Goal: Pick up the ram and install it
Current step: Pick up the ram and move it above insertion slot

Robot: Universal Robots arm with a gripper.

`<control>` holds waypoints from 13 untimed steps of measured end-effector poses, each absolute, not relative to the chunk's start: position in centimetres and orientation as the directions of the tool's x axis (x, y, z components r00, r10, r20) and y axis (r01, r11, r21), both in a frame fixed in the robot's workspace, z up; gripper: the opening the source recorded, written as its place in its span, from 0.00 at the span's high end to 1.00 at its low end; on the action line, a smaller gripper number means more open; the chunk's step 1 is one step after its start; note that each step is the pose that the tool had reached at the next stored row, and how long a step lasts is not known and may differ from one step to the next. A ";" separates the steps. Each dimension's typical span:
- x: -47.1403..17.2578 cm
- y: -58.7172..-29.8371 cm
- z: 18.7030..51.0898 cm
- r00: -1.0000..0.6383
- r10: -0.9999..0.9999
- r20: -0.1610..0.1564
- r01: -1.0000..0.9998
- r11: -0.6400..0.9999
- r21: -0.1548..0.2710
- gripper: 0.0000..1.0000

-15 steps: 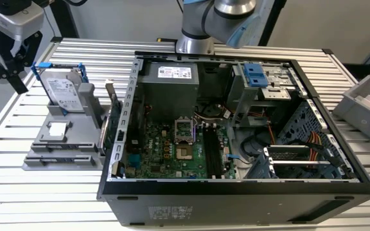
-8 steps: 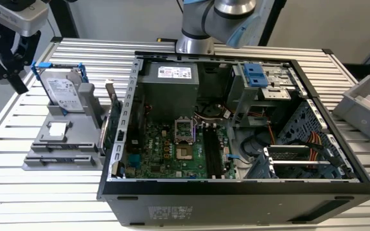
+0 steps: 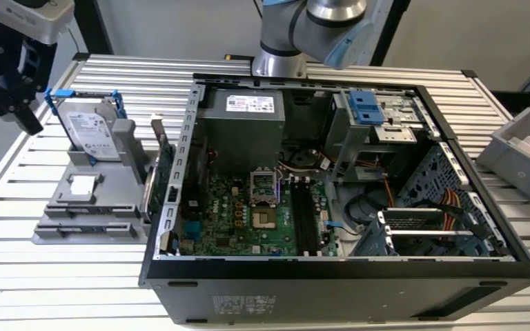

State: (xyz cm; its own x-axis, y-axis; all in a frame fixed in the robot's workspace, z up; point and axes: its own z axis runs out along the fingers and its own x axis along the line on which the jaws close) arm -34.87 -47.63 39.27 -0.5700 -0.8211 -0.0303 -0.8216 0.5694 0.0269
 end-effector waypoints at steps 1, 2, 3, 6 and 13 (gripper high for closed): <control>-34.9 -47.6 39.3 -0.561 -0.828 -0.031 -0.828 0.560 0.026 1.00; -34.9 -47.6 39.3 -0.550 -0.835 -0.030 -0.835 0.549 0.026 1.00; -34.9 -47.6 39.3 -0.541 -0.841 -0.030 -0.841 0.540 0.026 1.00; -34.9 -47.6 39.3 -0.509 -0.860 -0.031 -0.861 0.508 0.026 1.00; -34.9 -47.6 39.3 -0.422 -0.906 -0.031 -0.907 0.421 0.026 1.00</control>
State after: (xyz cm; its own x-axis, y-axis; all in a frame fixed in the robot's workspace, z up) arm -34.88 -47.63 39.27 -0.4221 -0.9060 -0.0308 -0.9065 0.4214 0.0256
